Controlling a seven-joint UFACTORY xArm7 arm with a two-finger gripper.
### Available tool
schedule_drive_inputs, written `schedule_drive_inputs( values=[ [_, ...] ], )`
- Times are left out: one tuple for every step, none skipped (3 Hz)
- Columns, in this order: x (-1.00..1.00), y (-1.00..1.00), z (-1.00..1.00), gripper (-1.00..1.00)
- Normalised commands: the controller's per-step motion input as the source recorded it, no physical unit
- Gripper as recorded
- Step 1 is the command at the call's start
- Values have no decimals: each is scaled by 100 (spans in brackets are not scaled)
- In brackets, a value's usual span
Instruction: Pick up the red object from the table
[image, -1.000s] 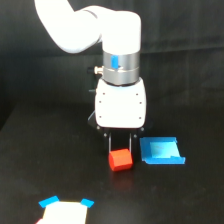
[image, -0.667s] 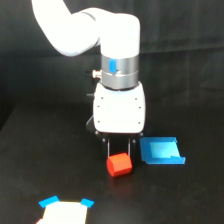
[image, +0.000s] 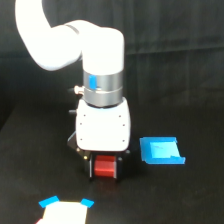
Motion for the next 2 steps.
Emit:
schedule_drive_inputs(
  values=[
    [9, 68, -36, -100],
    [100, -70, 100, -100]
  ],
)
